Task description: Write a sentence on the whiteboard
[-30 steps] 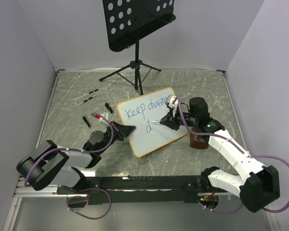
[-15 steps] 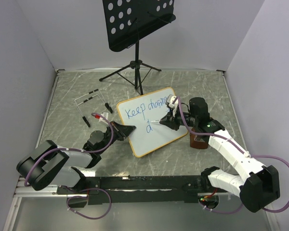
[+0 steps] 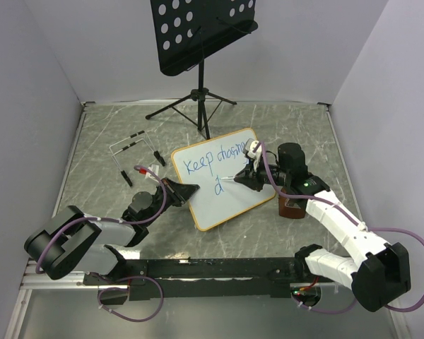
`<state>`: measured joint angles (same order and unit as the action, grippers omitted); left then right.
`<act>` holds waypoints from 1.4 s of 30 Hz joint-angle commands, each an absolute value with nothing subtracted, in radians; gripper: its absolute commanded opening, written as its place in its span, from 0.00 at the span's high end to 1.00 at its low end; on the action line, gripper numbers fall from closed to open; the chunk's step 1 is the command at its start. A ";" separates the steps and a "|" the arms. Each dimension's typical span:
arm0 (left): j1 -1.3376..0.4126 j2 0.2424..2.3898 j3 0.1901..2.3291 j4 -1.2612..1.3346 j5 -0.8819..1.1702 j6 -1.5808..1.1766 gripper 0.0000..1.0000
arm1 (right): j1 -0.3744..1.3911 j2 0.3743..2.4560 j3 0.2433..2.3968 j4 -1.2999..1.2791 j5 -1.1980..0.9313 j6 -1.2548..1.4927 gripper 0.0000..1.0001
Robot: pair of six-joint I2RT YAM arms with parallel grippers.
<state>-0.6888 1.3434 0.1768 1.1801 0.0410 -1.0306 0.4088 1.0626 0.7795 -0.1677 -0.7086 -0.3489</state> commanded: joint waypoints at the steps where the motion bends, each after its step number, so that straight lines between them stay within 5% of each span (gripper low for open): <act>1: -0.693 1.318 0.181 1.278 0.057 -0.991 0.99 | 0.400 1.052 0.782 -0.123 -0.721 -0.370 1.00; 42: -0.695 1.341 0.229 1.249 0.075 -0.996 0.99 | 0.377 1.134 0.819 -0.201 -0.727 -0.532 1.00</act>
<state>-0.6888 1.3396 0.1810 1.1736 0.0425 -1.0317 0.3813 1.1187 0.8097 -0.2234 -0.7197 -0.5110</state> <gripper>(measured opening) 0.078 0.200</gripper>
